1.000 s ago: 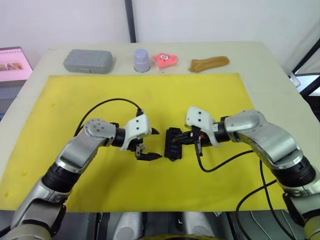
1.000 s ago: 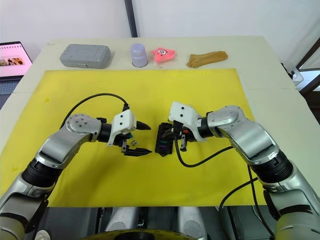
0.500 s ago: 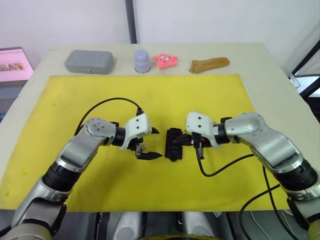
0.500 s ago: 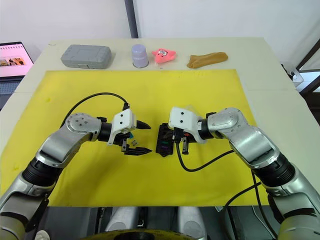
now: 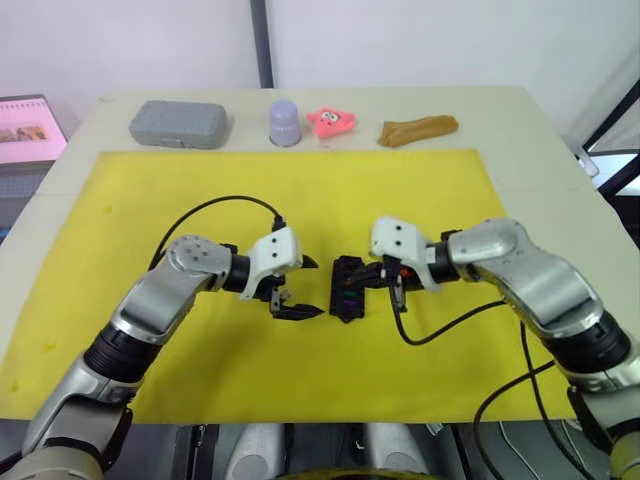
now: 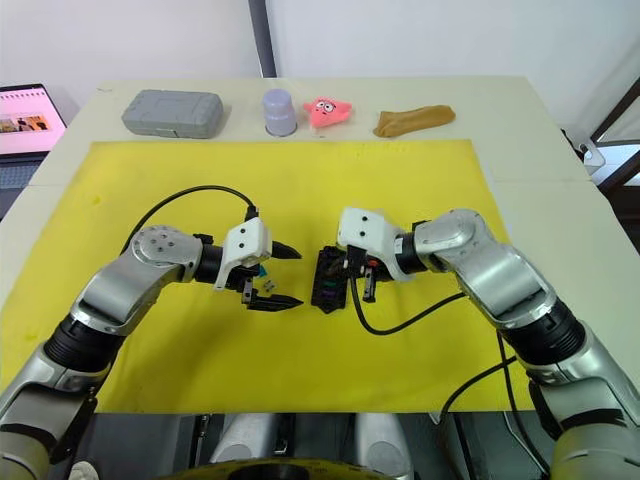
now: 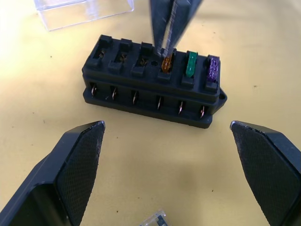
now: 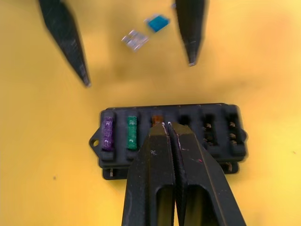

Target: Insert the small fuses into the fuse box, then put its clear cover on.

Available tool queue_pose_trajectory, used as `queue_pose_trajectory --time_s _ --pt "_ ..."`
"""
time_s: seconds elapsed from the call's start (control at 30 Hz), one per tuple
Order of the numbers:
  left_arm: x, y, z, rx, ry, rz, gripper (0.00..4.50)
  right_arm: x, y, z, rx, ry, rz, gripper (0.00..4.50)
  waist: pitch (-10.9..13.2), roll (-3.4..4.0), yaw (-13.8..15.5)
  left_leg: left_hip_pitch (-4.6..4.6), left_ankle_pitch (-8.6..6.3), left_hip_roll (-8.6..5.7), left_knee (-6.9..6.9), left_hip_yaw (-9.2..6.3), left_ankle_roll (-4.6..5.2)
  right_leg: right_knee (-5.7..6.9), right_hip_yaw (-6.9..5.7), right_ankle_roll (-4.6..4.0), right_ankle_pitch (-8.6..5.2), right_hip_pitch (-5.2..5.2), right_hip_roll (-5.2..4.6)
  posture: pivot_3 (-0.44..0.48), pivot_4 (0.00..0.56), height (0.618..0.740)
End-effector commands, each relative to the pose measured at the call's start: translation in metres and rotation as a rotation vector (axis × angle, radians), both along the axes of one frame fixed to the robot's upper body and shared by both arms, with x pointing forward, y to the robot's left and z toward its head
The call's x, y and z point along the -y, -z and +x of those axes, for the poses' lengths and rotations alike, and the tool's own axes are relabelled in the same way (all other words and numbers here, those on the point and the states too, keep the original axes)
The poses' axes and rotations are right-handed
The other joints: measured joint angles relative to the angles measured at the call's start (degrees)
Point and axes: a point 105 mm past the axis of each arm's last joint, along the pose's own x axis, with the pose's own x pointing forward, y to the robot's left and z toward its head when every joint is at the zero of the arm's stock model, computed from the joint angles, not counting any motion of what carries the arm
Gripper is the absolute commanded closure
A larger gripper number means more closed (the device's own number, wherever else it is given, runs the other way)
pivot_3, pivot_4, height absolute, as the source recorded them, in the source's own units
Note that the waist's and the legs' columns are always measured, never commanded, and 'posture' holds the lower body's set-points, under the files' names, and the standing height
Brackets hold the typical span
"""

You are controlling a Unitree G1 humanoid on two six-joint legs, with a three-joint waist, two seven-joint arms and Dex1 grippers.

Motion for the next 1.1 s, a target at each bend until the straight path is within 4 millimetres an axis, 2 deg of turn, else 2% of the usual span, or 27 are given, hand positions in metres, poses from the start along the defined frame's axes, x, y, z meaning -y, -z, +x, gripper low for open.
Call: queue_pose_trajectory --time_s 0.03,0.13,0.27,0.37,0.47,0.7,0.8,0.93,1.03,1.1 --pt "-0.005 -0.027 0.002 0.047 0.007 -0.057 0.0 -0.003 -0.033 -0.002 0.054 -0.019 0.083 4.43 0.0 -0.01 0.01 -0.04 0.0 0.0 0.0 0.0 0.0 0.03 0.0 0.0 0.0 -0.06 0.0 0.0 0.15 0.74" --pt "-0.015 -0.044 0.003 0.043 0.004 -0.097 0.0 0.001 -0.047 -0.001 0.127 -0.022 0.103 4.43 0.01 -0.01 0.01 -0.05 0.0 0.0 -0.01 0.01 0.0 0.03 0.0 0.0 0.0 -0.08 0.0 0.0 0.15 0.74" --pt "-0.045 -0.06 0.007 0.07 -0.041 -0.077 0.0 0.02 -0.062 0.001 0.318 -0.013 0.142 4.43 0.02 -0.03 0.0 -0.06 -0.01 0.0 -0.03 0.02 0.02 0.01 -0.01 0.0 0.0 -0.08 -0.01 0.0 0.15 0.74" --pt "-0.081 -0.061 0.008 0.061 -0.109 0.001 0.0 0.053 -0.051 -0.003 0.271 -0.004 0.031 4.43 0.03 0.0 0.0 -0.06 -0.01 -0.01 -0.03 0.06 0.02 0.01 0.0 0.0 0.0 -0.1 -0.01 0.0 0.15 0.74" --pt "-0.119 -0.062 0.008 0.051 -0.197 0.084 0.0 0.088 -0.051 -0.006 0.246 0.036 -0.038 3.49 0.06 0.02 -0.05 -0.04 -0.17 -0.01 -0.04 0.09 0.3 -0.02 0.0 0.0 0.0 -0.08 0.0 0.0 0.15 0.74" --pt "-0.175 -0.067 0.003 0.048 -0.374 0.166 0.0 0.145 -0.047 -0.015 0.2 0.134 -0.159 0.02 0.07 0.04 -0.06 -0.03 -0.27 0.04 -0.04 0.14 0.48 -0.02 0.01 0.0 0.0 -0.08 0.03 0.0 0.15 0.74" --pt "-0.192 -0.066 0.0 0.039 -0.427 0.184 0.0 0.162 -0.045 -0.015 0.201 0.172 -0.191 0.02 0.09 0.07 -0.08 -0.02 -0.27 0.05 -0.04 0.18 0.49 -0.02 0.03 0.0 0.0 -0.07 0.03 0.0 0.15 0.74" --pt "-0.199 -0.062 -0.002 0.028 -0.45 0.181 0.0 0.168 -0.044 -0.016 0.2 0.192 -0.196 0.02 0.12 0.12 -0.1 0.0 -0.27 0.07 -0.04 0.19 0.49 -0.01 0.02 0.0 0.0 -0.06 0.04 0.0 0.15 0.74" --pt "-0.187 -0.059 0.002 0.03 -0.429 0.148 0.0 0.156 -0.046 -0.013 0.201 0.181 -0.164 0.02 0.13 0.13 -0.05 -0.02 -0.27 0.07 -0.04 0.19 0.49 -0.01 0.03 0.0 0.0 -0.07 0.03 0.0 0.15 0.74" --pt "-0.174 -0.059 0.008 0.015 -0.405 0.089 0.0 0.141 -0.05 -0.008 0.22 0.164 -0.131 0.02 0.14 0.15 -0.02 -0.01 -0.27 0.06 -0.03 0.2 0.48 -0.01 0.03 0.0 0.0 -0.06 0.03 0.0 0.15 0.74"
